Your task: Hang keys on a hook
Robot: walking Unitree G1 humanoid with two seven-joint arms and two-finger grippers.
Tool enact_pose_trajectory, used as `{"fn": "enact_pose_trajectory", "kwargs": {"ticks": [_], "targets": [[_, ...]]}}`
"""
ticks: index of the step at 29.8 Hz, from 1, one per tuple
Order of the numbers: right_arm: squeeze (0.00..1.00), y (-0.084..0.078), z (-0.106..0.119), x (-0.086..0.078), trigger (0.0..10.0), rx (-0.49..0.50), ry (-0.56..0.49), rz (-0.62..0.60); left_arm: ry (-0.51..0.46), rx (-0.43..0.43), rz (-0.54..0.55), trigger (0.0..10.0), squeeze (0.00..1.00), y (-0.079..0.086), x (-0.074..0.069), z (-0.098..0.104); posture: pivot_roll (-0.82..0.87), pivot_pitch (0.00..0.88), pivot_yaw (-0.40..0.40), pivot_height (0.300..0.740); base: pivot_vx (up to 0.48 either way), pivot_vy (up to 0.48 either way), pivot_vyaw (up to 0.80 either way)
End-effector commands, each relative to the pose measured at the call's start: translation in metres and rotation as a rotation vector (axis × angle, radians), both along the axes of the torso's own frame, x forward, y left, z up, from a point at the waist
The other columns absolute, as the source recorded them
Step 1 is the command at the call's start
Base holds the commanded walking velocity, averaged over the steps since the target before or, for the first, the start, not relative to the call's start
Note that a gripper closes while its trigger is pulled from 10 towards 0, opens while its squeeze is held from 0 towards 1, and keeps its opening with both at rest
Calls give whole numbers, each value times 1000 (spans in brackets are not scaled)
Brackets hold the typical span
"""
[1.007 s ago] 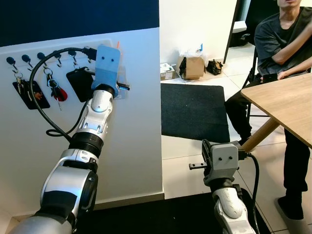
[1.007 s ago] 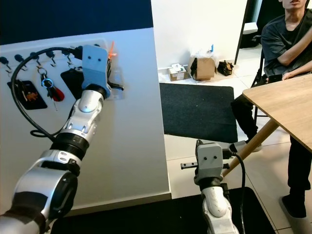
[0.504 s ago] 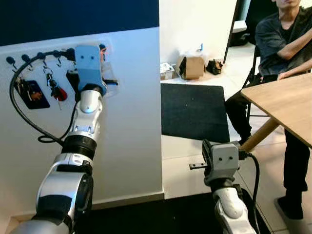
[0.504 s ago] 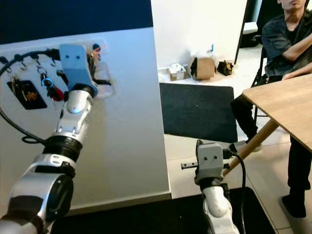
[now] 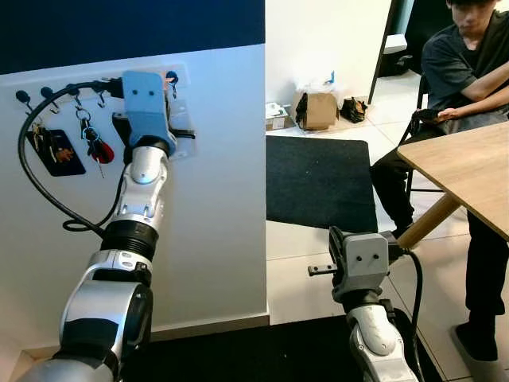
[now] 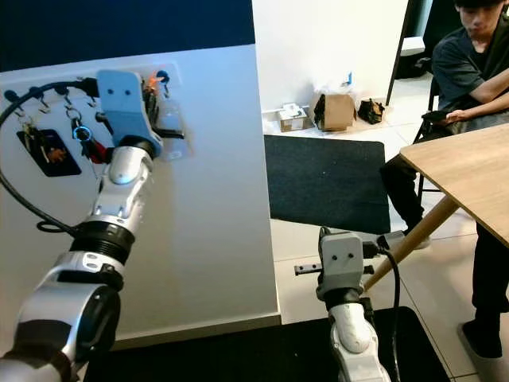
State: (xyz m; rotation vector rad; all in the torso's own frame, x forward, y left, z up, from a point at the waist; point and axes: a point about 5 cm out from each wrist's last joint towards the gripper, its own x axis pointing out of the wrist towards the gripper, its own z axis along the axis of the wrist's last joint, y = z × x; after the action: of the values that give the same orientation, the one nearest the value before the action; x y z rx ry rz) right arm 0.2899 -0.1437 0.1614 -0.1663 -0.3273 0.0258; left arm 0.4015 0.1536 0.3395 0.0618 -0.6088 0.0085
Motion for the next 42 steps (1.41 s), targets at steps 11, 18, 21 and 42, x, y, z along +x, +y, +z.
{"fn": "enact_pose_trajectory", "kwargs": {"ticks": [11, 18, 21, 42], "targets": [[0, 1, -4, -1, 10000, 0, 19, -1, 57, -136, -78, 10000, 0, -3, 3, -4, 2, 178, 108, 740, 0, 0, 0], [0, 1, -3, 0, 10000, -1, 16, 3, 21, -118, -22, 10000, 0, 9, 1, 4, 1, 181, 109, 740, 0, 0, 0], [0, 0, 0, -1, 10000, 0, 6, 1, -9, -76, -121, 10000, 0, 3, -5, 9, 0, 183, 112, 740, 0, 0, 0], [0, 2, 57, 3, 10000, 198, -65, 295, 131, 455, -725, 10000, 0, -30, -73, -37, 13, 191, 102, 740, 0, 0, 0]]}}
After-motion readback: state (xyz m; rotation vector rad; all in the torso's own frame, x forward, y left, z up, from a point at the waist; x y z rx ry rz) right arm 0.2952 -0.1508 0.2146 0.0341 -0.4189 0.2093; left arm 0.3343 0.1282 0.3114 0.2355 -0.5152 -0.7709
